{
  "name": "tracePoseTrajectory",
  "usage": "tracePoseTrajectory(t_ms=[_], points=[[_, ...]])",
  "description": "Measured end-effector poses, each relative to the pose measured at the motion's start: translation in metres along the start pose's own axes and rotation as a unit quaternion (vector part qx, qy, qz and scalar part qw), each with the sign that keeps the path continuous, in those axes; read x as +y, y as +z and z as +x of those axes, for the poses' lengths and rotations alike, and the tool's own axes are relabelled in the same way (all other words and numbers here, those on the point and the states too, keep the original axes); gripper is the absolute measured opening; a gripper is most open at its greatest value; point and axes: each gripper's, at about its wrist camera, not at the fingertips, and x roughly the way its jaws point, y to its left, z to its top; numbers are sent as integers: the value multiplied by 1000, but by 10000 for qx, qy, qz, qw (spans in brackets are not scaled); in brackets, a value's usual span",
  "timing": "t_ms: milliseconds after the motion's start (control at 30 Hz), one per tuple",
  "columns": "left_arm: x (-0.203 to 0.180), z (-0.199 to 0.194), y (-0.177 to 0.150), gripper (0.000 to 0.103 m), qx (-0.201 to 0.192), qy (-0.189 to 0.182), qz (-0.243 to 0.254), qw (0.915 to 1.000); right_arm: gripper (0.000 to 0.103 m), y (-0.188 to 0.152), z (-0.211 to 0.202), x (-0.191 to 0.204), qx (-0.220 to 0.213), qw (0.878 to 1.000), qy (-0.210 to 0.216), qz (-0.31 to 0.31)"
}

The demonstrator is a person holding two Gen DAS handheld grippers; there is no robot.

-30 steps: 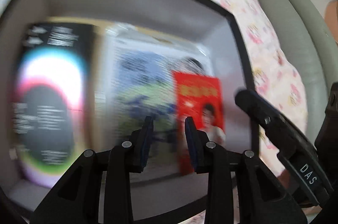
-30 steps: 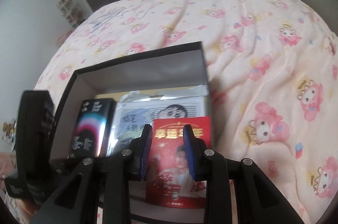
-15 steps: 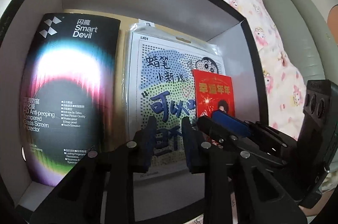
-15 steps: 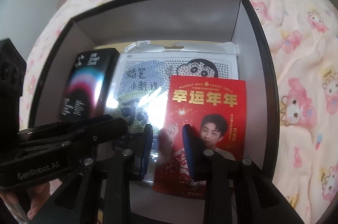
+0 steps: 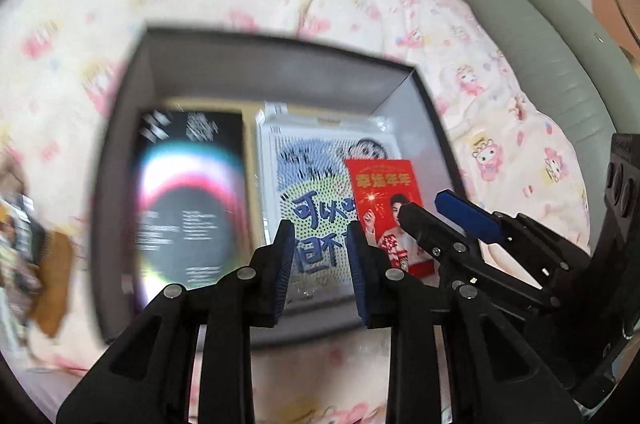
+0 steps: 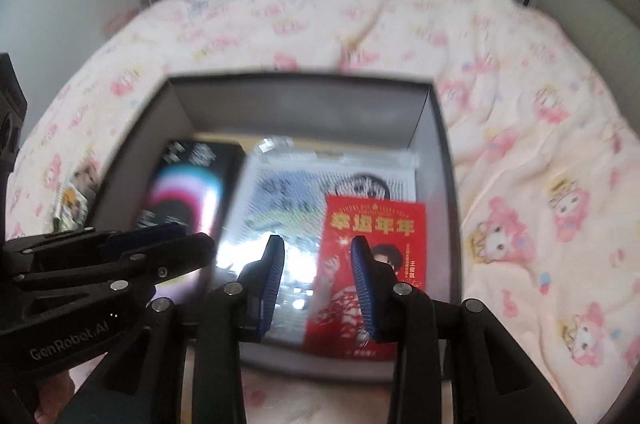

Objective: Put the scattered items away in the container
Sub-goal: 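Move the left gripper back to the pile of remaining items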

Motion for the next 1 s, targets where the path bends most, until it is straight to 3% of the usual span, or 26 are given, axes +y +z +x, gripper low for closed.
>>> tracePoseTrajectory(t_ms=[200,500,1000], points=[[9,-74,-17,26,-559,171,281,9979,31,-4,-64,40,-579,9982,51,-140],[43,-136,-52,26,-868,296,125,9957,31,-21,-113,105,-970,9937,186,-529],[130,-186,-96,26,-1121,687,-545,9898,31,-32,-115,206,-853,9867,895,-1053]])
